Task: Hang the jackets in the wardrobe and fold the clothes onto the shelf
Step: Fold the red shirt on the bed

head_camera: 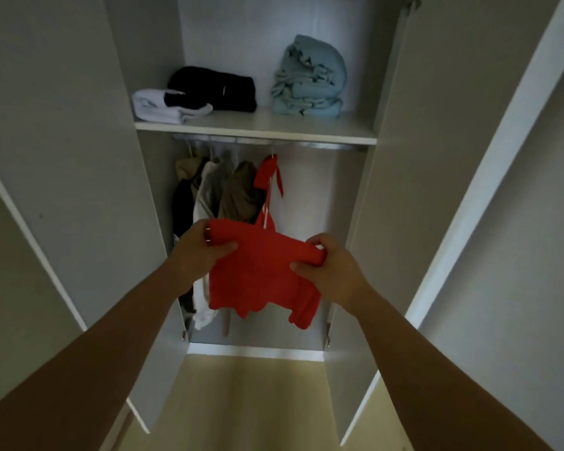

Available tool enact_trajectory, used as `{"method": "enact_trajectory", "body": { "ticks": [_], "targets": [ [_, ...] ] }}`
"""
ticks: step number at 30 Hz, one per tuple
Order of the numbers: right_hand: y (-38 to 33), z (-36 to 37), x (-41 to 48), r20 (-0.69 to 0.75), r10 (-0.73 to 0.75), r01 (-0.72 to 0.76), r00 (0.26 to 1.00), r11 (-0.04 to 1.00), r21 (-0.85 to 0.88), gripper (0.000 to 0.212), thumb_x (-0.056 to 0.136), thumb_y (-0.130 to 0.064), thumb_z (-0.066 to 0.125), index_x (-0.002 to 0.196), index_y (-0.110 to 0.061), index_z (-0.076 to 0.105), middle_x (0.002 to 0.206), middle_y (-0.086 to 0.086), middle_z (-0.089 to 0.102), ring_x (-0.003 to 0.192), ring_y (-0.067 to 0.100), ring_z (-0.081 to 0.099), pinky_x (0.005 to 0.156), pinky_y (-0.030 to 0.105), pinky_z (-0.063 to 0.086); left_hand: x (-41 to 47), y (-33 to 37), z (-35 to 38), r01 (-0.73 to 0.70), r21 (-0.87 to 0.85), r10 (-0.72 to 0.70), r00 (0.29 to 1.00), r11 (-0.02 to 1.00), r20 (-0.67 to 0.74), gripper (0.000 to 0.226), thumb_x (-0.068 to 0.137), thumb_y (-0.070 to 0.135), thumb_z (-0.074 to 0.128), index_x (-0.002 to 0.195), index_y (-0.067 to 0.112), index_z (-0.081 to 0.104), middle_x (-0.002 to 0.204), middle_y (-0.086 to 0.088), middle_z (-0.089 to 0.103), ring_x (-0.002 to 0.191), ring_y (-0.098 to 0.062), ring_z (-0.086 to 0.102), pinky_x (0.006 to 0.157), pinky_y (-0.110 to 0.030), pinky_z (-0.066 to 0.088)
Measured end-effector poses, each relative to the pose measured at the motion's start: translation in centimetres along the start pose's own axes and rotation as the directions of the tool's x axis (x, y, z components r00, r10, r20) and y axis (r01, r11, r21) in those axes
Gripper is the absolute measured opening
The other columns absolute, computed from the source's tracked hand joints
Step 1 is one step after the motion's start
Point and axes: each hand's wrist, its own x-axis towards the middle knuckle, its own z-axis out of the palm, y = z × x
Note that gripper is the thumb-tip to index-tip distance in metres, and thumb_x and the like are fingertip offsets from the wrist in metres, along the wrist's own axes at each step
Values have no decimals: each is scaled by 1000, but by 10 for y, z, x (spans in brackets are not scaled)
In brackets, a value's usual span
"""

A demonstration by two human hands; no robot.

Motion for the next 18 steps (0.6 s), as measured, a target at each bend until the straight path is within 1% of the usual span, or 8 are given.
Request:
{"method": "enact_trajectory", "body": {
  "ticks": [3, 4, 6, 8, 11, 14, 16, 18],
  "targets": [
    [-19, -7, 50, -124, -55, 80, 991, 975, 208, 32, 85, -28, 78, 99, -31, 49, 92, -6, 64, 81, 13, 68, 67, 31, 61, 37, 30, -14, -3, -138, 5, 1000, 990, 14, 32, 92, 28, 68, 121, 17, 63, 117, -5, 69, 108, -24, 66, 104, -49, 48],
    [-25, -8, 68, -147, -55, 94, 988, 957, 276, 32, 88, -26, 76, 102, -30, 48, 96, -3, 64, 84, 16, 69, 68, 32, 62, 51, 39, -17, -18, -157, 21, 1000, 987, 14, 34, 94, 31, 65, 125, 16, 63, 119, -6, 69, 108, -25, 66, 104, -50, 48],
    [-36, -8, 107, -200, -65, 128, 978, 937, 324, 31, 93, -24, 70, 109, -29, 44, 97, -5, 62, 84, 13, 68, 62, 22, 59, 83, 53, -23, -81, -111, 80, 997, 990, -11, 45, 97, 38, 59, 137, 17, 55, 127, -8, 65, 111, -26, 64, 104, -50, 48],
    [-48, -6, 148, -276, -100, 182, 956, 940, 289, 32, 96, -21, 65, 115, -26, 41, 94, -8, 60, 80, 8, 65, 57, 15, 52, 122, 63, -28, -159, 24, 160, 985, 987, -65, 50, 99, 46, 54, 141, 19, 50, 129, -7, 62, 113, -26, 62, 102, -46, 49],
    [-68, -4, 217, -382, -180, 280, 907, 933, 224, 33, 96, -15, 62, 118, -24, 38, 84, -7, 60, 71, 7, 62, 56, 16, 49, 188, 75, -39, -232, 187, 262, 953, 954, -153, 54, 99, 53, 48, 139, 18, 51, 126, 0, 62, 105, -18, 60, 91, -34, 46],
    [-90, -3, 288, -445, -242, 322, 862, 940, 113, 35, 96, -15, 61, 120, -22, 36, 83, -2, 61, 72, 11, 61, 60, 19, 47, 257, 85, -51, -314, 253, 362, 916, 915, -173, 53, 99, 55, 46, 139, 20, 51, 118, 8, 57, 103, -12, 56, 86, -23, 40],
    [-103, -3, 332, -466, -268, 325, 843, 945, 45, 36, 95, -13, 61, 120, -17, 37, 81, -1, 59, 70, 11, 59, 60, 21, 44, 301, 95, -60, -331, 287, 390, 903, 899, -179, 52, 99, 56, 46, 136, 20, 54, 112, 7, 58, 99, -11, 58, 75, -14, 41],
    [-111, -5, 373, -475, -271, 314, 837, 949, 12, 35, 94, -12, 62, 116, -18, 35, 78, -2, 57, 67, 8, 57, 56, 18, 41, 343, 101, -67, -301, 252, 348, 922, 920, -172, 55, 97, 60, 46, 133, 19, 54, 114, 7, 59, 97, -11, 59, 79, -20, 45]
  ]
}}
